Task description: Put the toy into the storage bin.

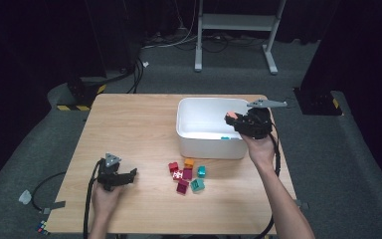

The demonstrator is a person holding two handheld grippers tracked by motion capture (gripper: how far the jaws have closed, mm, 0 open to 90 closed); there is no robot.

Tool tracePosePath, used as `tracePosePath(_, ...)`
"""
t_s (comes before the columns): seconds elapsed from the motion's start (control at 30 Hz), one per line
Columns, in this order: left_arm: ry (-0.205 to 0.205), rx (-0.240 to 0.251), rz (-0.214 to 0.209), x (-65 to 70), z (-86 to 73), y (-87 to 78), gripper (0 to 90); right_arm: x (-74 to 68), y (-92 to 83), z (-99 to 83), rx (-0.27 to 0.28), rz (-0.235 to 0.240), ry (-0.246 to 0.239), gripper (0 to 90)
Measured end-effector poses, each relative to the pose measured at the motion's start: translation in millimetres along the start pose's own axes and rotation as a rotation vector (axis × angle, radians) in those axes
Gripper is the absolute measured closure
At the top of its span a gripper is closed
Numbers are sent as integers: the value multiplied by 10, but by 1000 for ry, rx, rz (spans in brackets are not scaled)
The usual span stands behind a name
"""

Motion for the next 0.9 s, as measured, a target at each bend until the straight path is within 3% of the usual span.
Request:
tracePosePath(0.47, -4, 3, 0, 3, 1, 2, 153, 52, 138, 99, -18, -17, 7, 668)
tracePosePath(0.9, -4, 3, 0, 3, 2, 2, 153, 72, 394, 120, -65, -27, 19, 668)
Point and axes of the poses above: each handheld gripper's, and its own axes: y roughly forward along the jaws, z roughly out of its top, x roughly to its right, the point moved 7 cm from there along y, roughly forward along the jaws, and after that the axes turned 3 degrees about -y, right-handed, at the moved point
